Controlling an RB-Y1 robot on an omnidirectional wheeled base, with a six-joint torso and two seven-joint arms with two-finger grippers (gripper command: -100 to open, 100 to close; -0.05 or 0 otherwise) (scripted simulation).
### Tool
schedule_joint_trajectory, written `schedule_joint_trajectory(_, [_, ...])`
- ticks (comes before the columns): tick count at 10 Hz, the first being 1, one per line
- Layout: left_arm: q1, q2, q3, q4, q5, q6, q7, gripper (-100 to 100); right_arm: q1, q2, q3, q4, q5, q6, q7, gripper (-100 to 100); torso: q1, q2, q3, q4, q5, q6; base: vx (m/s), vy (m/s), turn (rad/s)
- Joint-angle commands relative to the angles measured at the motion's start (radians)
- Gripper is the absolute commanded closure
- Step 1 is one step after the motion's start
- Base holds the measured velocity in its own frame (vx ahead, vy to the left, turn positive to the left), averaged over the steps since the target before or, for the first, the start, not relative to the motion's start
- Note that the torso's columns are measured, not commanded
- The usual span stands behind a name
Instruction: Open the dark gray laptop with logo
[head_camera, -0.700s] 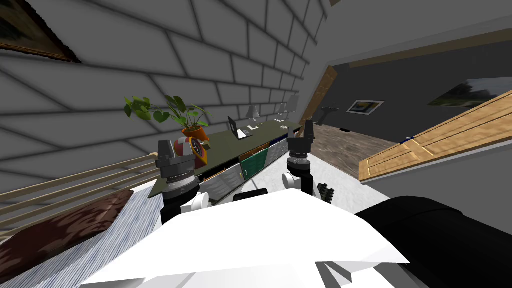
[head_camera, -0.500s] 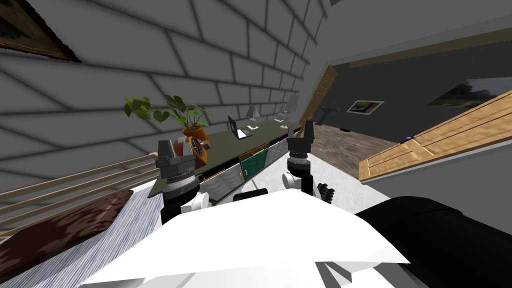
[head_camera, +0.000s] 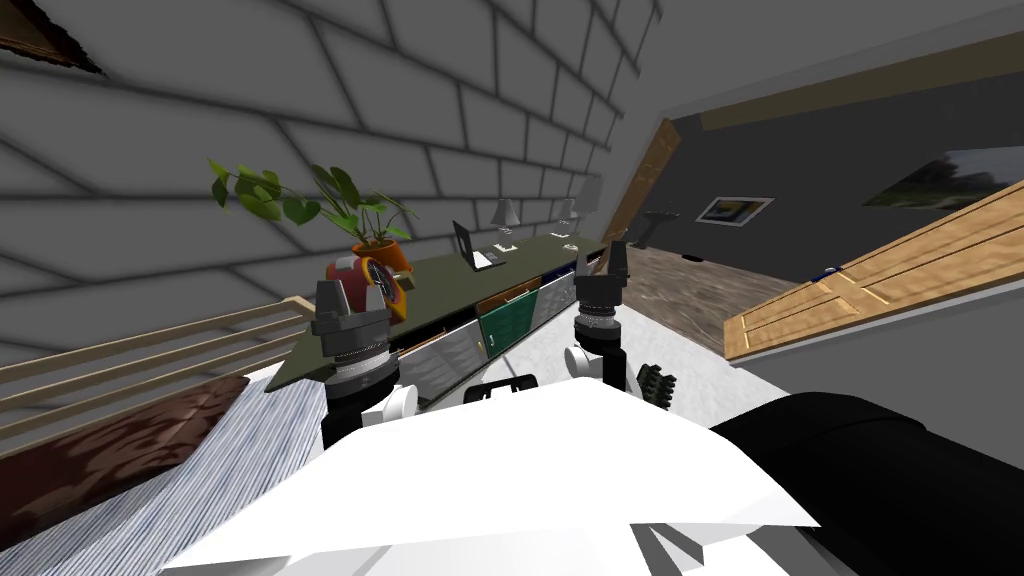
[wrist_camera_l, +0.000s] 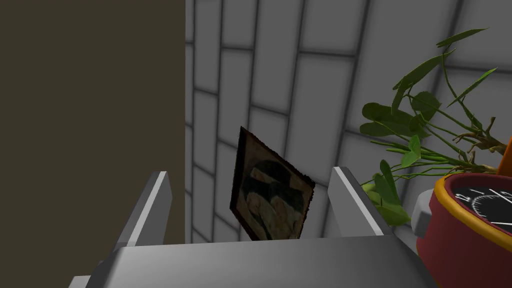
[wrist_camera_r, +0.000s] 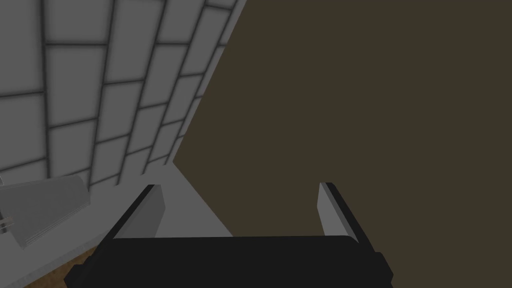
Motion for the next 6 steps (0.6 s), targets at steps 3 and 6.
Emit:
schedule_joint_trajectory(3, [-0.010, 0.038, 0.004, 0.005, 0.000, 0.014, -0.002, -100, 0.000, 0.000, 0.000, 0.000, 0.000, 0.000, 0.000, 0, 0.000, 0.221, -0.443, 0.221, 0.000, 0.000, 0.004, -0.003, -0.002])
schedule_joint_trajectory(6, [-0.048, 0.114, 0.019, 0.019, 0.000, 0.070, -0.012, -100, 0.000, 0.000, 0.000, 0.000, 0.000, 0.000, 0.000, 0, -0.001, 0.266, -0.536, 0.267, 0.000, 0.000, 0.022, -0.032, -0.009])
